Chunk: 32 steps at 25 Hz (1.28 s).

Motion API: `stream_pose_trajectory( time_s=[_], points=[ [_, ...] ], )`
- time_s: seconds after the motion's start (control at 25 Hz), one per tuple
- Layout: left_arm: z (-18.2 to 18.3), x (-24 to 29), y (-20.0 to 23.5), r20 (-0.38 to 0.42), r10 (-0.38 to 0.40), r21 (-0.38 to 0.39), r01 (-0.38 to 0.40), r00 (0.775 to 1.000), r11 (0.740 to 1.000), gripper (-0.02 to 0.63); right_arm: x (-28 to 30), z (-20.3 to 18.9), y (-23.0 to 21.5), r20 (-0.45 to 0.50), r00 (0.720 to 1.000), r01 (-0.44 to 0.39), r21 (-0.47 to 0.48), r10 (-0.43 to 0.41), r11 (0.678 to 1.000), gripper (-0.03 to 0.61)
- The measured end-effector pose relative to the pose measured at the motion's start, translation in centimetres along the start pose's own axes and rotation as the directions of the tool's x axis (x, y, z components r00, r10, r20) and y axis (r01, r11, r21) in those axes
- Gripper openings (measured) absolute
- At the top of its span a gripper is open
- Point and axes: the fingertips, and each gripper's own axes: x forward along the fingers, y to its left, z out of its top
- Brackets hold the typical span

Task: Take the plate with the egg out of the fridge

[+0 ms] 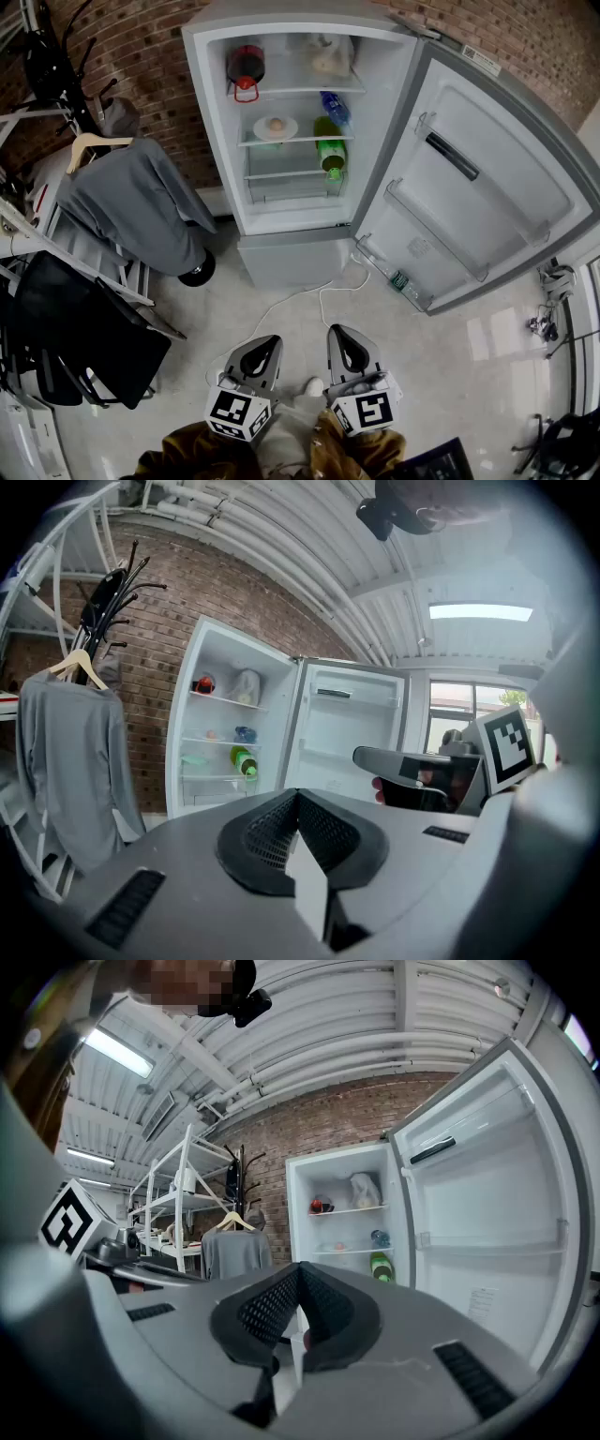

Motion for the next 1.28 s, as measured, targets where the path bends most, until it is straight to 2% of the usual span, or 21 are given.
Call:
stream_pose_trajectory(
  time_s=[0.24, 0.44, 0.56, 0.76, 0.88, 1.28],
  points=[
    [0.2, 2.4, -1.0, 0.009, 0.026, -0.008, -0.025, 1.0, 1.0, 0.009, 0.4, 0.4, -2.5, 0.022, 0.999, -0.024, -0.028, 0.025, 0.999, 0.006],
    [0.2, 3.8, -2.3, 0.012, 0.054, -0.008, -0.054, 0.998, 0.999, 0.009, -0.3, 0.4, -4.4, 0.061, 0.995, -0.088, 0.071, 0.083, 0.994, 0.006],
    [-0.2, 5.1, -3.5, 0.008, 0.061, -0.006, -0.061, 0.998, 0.998, 0.009, -1.1, 0.1, -5.9, 0.057, 0.994, -0.095, 0.07, 0.091, 0.993, 0.006],
    [-4.4, 6.8, -6.6, -0.083, 0.046, -0.021, -0.048, 0.995, 0.999, 0.009, -2.6, -2.5, -9.2, 0.01, 0.998, -0.062, 0.056, 0.061, 0.997, 0.006],
    [-4.9, 7.2, -7.6, -0.109, 0.044, -0.033, -0.048, 0.993, 0.998, 0.009, -3.0, -2.9, -10.4, -0.005, 0.998, -0.069, 0.058, 0.07, 0.996, 0.006],
    [-2.8, 9.7, -5.3, -0.075, 0.073, -0.029, -0.075, 0.995, 0.997, 0.009, 0.6, -2.4, -11.4, -0.012, 0.995, -0.103, 0.053, 0.104, 0.993, 0.006]
  ],
)
